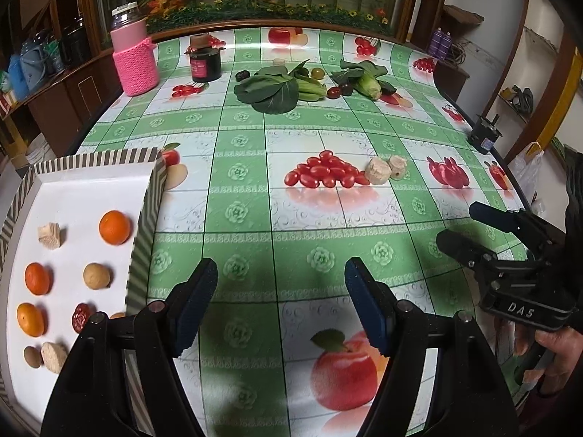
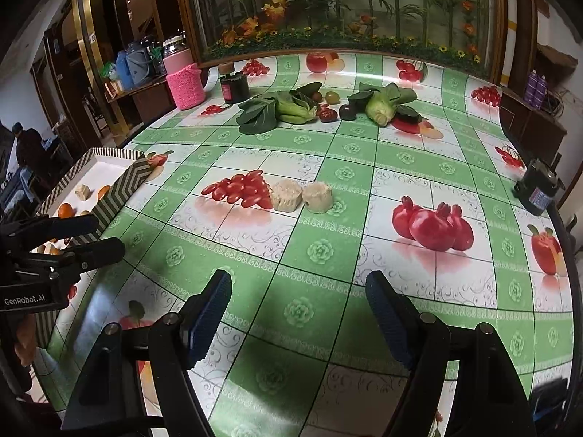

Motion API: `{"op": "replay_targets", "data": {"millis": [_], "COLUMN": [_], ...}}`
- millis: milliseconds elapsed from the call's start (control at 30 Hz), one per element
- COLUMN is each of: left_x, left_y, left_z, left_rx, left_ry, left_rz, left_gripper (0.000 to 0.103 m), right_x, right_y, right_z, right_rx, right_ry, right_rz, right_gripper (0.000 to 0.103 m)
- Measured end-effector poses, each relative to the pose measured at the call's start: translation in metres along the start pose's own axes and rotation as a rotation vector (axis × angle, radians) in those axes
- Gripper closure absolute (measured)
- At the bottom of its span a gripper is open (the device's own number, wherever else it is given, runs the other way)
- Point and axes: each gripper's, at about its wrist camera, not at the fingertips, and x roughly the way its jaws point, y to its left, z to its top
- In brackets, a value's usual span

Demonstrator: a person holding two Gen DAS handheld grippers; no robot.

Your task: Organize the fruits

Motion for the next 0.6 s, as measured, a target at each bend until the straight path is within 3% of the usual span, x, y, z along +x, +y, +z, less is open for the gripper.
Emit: {"op": "replay_targets", "data": {"millis": [300, 400, 600], "left_x": [0.007, 0.012, 0.021], "left_y": [-0.006, -0.007, -0.009], "left_z": [0.007, 0.010, 0.017], "left_rx": [0.009, 0.005, 0.008], "left_ry": [0.004, 0.014, 0.024], "left_rz": [0.003, 0.003, 0.010], "left_gripper": [0.031, 0.031, 0.031], "right_x": [0.019, 0.037, 0.061], "right_y": [-0.003, -0.005, -0.018], "right_z": [0.023, 0.031, 0.043], "right_rx": [-0.076, -0.122, -0.114], "right_ry": [-0.011, 0.014, 0.033], "right_rz": [-0.019, -0.026, -0.005], "right_gripper": [0.027, 0.037, 0.039]}}
